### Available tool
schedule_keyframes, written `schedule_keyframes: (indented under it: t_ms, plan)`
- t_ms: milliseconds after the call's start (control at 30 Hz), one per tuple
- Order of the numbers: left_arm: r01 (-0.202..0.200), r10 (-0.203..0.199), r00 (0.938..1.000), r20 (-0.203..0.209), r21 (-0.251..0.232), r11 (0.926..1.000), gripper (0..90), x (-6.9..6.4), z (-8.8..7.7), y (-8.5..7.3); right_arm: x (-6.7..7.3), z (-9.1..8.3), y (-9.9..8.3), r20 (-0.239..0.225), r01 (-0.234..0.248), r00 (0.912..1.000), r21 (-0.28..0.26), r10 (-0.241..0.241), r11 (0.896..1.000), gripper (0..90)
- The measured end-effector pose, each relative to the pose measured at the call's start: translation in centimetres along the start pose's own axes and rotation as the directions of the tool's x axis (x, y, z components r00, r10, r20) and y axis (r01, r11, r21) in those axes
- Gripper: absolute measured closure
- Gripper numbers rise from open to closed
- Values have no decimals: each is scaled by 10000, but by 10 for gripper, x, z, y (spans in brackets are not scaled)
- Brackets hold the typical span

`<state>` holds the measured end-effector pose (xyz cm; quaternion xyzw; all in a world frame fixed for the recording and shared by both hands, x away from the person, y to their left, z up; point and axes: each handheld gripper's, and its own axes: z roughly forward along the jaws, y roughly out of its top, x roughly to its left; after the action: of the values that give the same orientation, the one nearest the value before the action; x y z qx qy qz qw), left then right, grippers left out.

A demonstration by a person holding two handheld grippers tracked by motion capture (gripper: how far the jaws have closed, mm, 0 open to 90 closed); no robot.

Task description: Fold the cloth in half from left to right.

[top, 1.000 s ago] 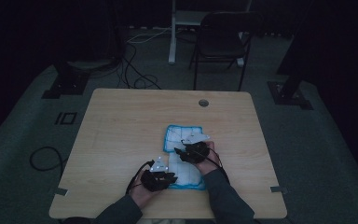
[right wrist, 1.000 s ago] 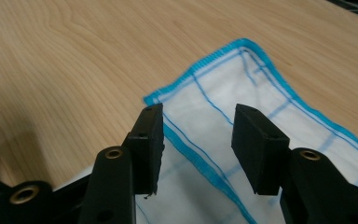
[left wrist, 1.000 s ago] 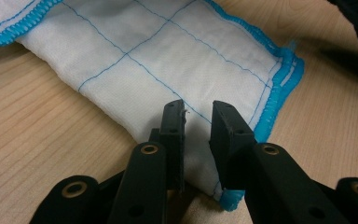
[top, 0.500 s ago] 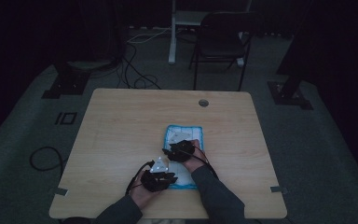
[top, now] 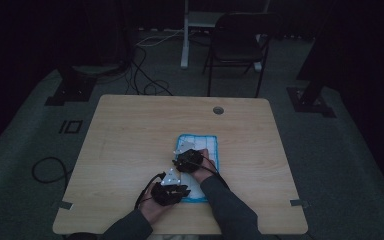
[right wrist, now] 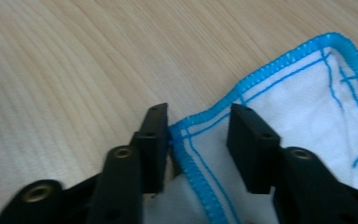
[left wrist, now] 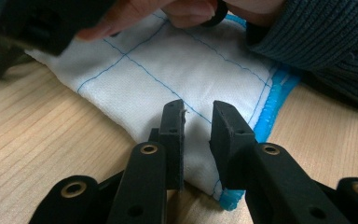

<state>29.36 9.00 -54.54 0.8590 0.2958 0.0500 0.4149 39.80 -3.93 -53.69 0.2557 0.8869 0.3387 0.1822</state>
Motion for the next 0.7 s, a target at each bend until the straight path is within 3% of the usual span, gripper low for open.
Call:
schedule_keyframes:
  t_ms: [100, 133, 167, 233, 333, 500, 567, 700]
  plan:
    - [-5, 5, 10000, 10, 10, 10000, 752, 0, 0, 0, -3, 0, 1, 183, 54, 9998, 38, -55, 10000, 717]
    - [-5, 5, 10000, 10, 10, 10000, 752, 0, 0, 0, -3, 0, 1, 183, 54, 9998, 38, -55, 10000, 717]
    - [-10, 10, 10000, 5, 9, 10000, 752, 0, 0, 0, -5, -2, 1, 155, -103, 9998, -65, 104, 9999, 800]
    - [1, -1, 10000, 21, 4, 10000, 751, 0, 0, 0, -9, -5, 1, 47, -340, 9994, -262, 342, 9991, 860]
    - [11, -11, 10000, 46, 6, 10000, 752, 1, 0, 0, -13, -8, 0, -13, -506, 9987, -423, 506, 9978, 900]
    - [12, -12, 10000, 38, -4, 10000, 751, 0, 0, 0, -16, -12, -1, -144, -600, 9981, -482, 594, 9970, 900]
    - [14, -14, 10000, 40, -6, 10000, 752, 1, 0, 0, -14, -13, -1, -330, -473, 9984, -485, 457, 9977, 751]
    - [15, -15, 10000, 41, -11, 10000, 750, 1, 0, 0, -9, -10, -4, -223, -174, 9996, -172, 170, 9997, 653]
